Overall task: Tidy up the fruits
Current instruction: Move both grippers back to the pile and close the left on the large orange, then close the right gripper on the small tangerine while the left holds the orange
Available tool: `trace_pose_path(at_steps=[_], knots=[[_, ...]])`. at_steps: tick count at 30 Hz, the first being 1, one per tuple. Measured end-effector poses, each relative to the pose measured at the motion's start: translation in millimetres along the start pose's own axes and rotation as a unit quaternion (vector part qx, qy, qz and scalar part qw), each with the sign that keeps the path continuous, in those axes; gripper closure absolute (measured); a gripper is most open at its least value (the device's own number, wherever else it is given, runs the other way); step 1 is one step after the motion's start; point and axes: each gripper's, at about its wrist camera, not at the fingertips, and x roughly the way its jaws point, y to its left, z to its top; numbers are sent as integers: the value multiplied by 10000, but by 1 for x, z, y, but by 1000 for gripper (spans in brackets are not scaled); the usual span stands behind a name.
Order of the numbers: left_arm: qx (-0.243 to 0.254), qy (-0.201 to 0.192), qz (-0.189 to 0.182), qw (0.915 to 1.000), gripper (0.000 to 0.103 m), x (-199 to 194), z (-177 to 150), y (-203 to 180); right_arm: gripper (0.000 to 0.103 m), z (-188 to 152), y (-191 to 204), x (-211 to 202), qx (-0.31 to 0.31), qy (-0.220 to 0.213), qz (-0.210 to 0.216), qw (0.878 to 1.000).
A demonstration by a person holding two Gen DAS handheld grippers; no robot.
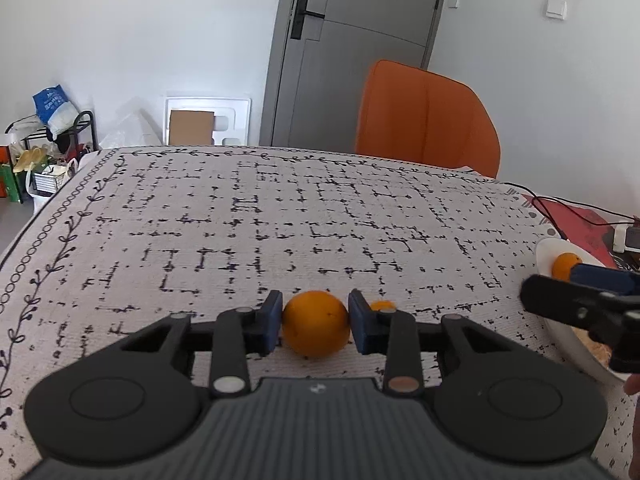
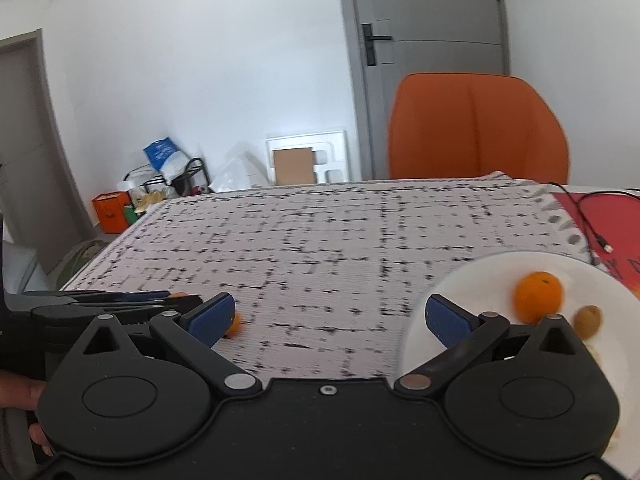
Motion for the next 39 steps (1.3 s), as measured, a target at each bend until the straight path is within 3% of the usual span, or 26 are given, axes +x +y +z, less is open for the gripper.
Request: trace_pose_path(at_steps=[3,13,24,26,30,39], knots=[[-87,-18,14,10000,69,-5,-1,9,0,1,12,8,-94,44,152,9998],[-306,-144,230,9992,69,-18,3,38,23,0,35,35,-220,400,471,9978],[-525,-253,333,9977,69,-33,1,61,35,-3,60,59,-430,642,589,9953],[-569,-276,325,9975,69,-36,1,64,41,-4,61,65,-460,697,568,9949],[-610,-319,276,9972,69,-40,1,64,81,-6,60,73,-414,832,490,9945],[-470,-285,68,9985,69,-43,0,44,81,-8,48,44,-203,590,454,9970]])
